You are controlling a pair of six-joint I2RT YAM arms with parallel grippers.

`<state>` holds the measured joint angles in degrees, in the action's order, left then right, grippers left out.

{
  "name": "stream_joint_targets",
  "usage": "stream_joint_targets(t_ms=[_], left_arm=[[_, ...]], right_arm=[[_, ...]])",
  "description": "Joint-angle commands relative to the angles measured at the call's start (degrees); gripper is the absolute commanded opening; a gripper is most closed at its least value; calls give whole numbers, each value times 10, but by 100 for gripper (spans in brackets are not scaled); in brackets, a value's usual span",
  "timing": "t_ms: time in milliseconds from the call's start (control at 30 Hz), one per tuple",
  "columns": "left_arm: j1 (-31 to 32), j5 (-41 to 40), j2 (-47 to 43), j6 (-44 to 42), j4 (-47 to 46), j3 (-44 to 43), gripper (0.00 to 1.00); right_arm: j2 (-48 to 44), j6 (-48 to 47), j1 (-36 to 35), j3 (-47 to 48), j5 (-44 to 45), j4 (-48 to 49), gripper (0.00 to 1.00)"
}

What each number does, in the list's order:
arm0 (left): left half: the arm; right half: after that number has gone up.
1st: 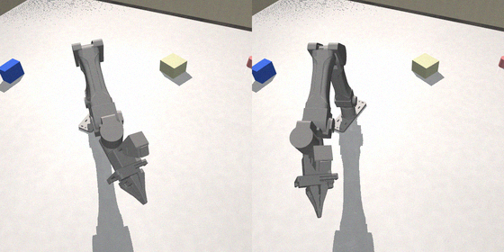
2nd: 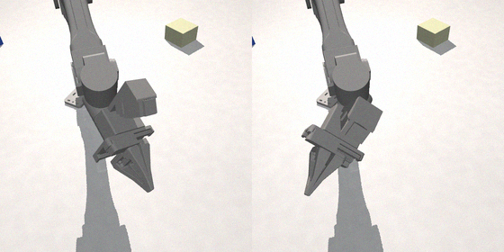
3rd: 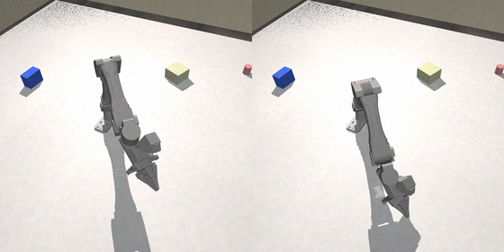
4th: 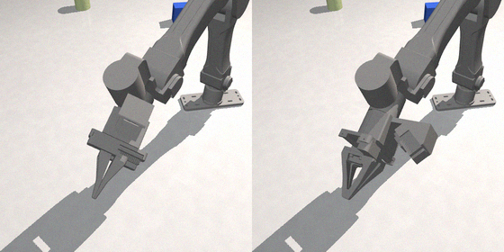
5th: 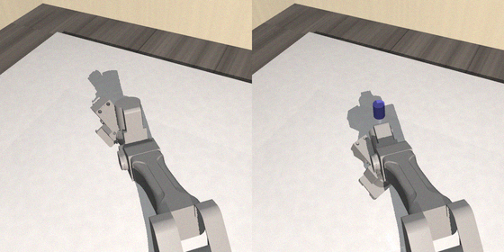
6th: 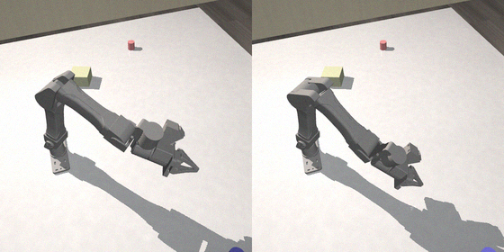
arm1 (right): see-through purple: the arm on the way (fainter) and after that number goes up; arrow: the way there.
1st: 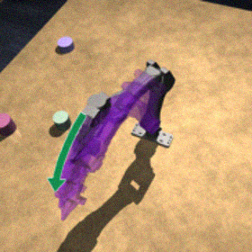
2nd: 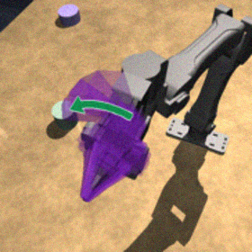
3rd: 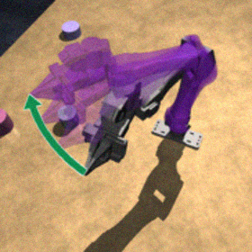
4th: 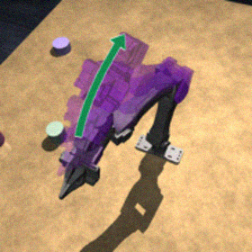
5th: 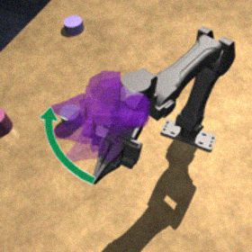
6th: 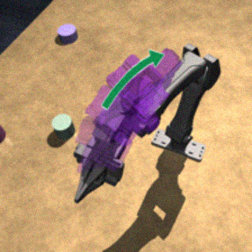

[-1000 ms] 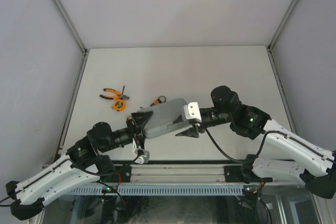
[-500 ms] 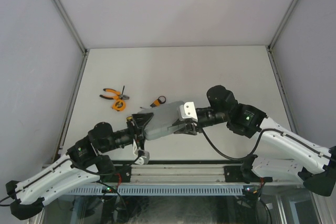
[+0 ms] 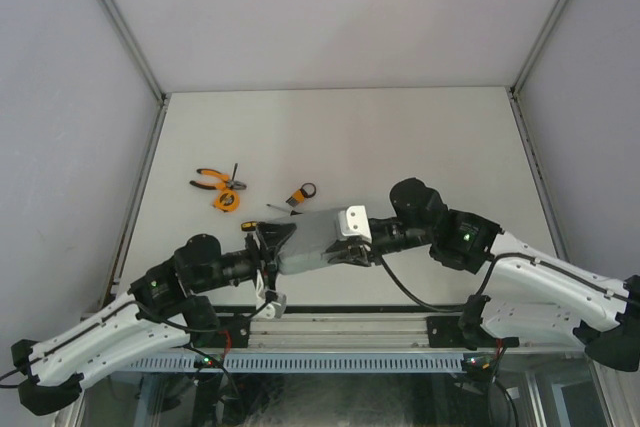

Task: Sort the tools into containers
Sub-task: Open the storage box at the center of the board.

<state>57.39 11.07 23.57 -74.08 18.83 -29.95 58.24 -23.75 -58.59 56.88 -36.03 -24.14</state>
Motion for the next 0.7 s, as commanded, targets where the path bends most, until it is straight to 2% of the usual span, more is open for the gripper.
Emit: stream_joint_targets(t_ms=[0,333,667], left_arm=[[-9,-73,-12,21,-157,-31,0],[-10,-84,-12,17,-163,-29,0],[-9,-91,-9,18,-163,-30,0]], right_arm=[[-16,69,-52,-47,-30,-22,21],[-56,123,-127,-98,23,-16,19],[-62,157,-178,-107,51,-9,18]])
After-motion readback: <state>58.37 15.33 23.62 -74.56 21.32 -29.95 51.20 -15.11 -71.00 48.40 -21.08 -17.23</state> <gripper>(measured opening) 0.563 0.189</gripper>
